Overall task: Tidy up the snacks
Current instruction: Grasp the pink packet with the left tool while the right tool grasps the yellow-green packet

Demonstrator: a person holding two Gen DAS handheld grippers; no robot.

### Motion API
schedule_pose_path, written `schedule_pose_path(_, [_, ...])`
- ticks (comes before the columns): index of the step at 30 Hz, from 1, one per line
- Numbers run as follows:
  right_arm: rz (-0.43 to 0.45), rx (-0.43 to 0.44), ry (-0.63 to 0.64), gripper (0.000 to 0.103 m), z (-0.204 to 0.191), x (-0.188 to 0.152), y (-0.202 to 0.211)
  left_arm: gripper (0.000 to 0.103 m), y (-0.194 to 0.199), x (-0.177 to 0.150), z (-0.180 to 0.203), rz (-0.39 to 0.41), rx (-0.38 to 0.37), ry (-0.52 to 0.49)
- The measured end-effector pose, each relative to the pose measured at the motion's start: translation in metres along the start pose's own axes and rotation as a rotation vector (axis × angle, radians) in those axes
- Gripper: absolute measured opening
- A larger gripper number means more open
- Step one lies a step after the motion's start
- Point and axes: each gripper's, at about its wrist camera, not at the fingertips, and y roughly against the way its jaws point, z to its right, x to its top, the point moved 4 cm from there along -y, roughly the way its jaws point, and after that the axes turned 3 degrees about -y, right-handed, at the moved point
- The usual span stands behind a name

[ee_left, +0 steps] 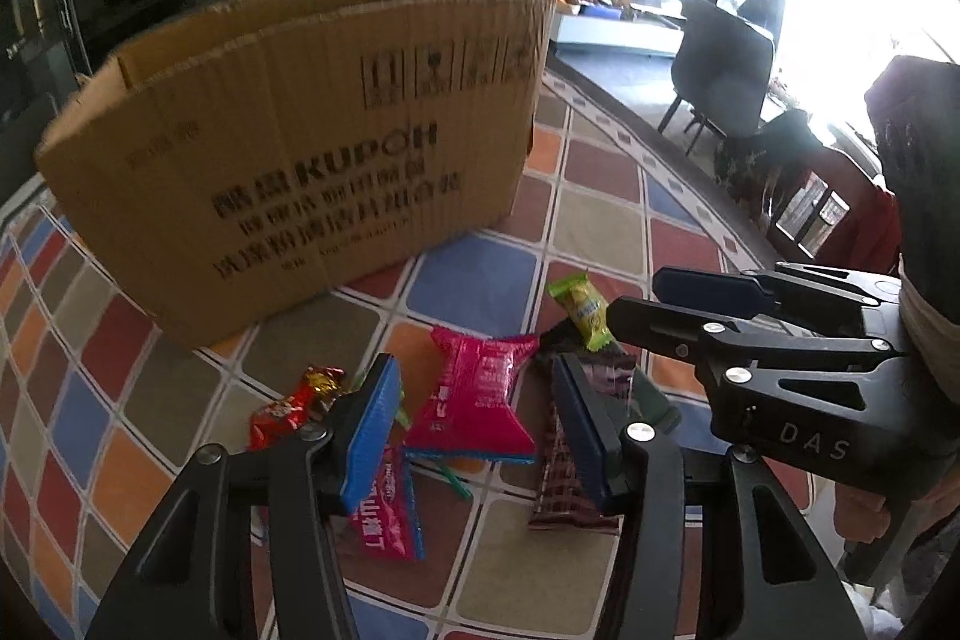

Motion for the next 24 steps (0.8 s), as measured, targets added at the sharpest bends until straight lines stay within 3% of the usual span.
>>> schedule_pose_path(17, [-0.073,-0.011,-0.008,0.037,0.007,-0.003,-0.034,0.047,-0.040,-0.005,-0.002,-0.110,-0.051,-0.007])
schedule_pose_path(24, [-0.090,-0.022,-0.005,0.036,0.008,-0.001,-0.044,0.040,-0.052,-0.006,-0.009,-0.137,-0.064,0.032])
